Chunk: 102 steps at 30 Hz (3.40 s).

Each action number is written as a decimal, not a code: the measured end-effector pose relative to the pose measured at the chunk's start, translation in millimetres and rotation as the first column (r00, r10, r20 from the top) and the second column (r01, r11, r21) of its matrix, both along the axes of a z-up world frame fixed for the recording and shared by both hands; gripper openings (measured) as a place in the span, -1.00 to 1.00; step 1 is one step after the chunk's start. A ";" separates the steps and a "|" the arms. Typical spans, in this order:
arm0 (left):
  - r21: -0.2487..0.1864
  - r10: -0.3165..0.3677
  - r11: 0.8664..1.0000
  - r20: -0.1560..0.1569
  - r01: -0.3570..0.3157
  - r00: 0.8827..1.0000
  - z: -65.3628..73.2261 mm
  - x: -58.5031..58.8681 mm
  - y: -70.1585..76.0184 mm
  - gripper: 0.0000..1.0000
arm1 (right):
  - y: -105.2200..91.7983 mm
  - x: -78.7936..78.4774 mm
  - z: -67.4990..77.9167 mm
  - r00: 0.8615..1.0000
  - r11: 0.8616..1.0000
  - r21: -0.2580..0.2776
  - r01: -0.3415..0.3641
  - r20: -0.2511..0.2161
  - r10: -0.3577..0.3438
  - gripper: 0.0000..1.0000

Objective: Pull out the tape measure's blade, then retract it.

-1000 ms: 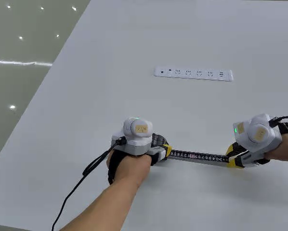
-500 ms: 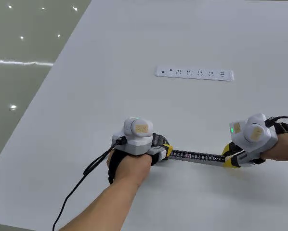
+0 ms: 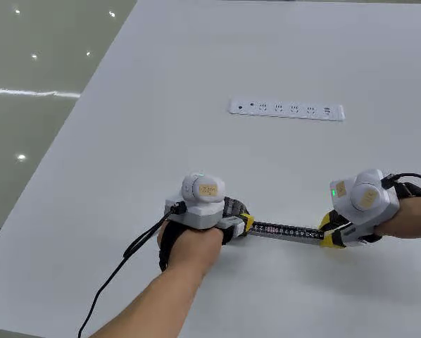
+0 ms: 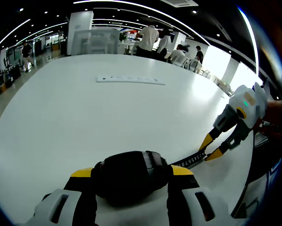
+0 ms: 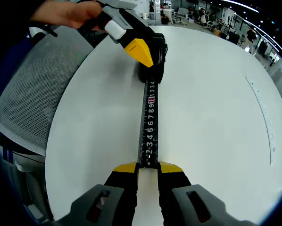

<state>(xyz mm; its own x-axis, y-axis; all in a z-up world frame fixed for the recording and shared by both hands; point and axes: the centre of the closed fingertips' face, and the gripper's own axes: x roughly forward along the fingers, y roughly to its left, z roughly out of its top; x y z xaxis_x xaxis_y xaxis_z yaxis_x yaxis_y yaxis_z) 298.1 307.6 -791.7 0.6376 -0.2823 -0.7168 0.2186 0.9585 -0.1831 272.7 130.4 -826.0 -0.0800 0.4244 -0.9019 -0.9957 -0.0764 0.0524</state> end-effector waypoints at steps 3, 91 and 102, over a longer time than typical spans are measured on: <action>-0.002 -0.001 1.000 0.000 0.001 1.000 0.0 -0.2 -0.1 0.13 | 1.8 0.0 -0.2 1.000 1.000 0.001 -0.002 0.001 0.002 -0.77; -0.036 -0.009 0.999 0.004 0.009 1.000 0.8 -1.6 0.7 0.11 | 61.7 0.3 -0.1 1.000 0.998 0.053 -0.022 -0.006 0.022 -0.78; -0.029 -0.014 0.999 0.004 0.015 1.000 0.0 -1.0 0.8 0.11 | 72.6 -0.7 -0.1 1.000 0.998 0.065 -0.020 -0.008 0.021 -0.78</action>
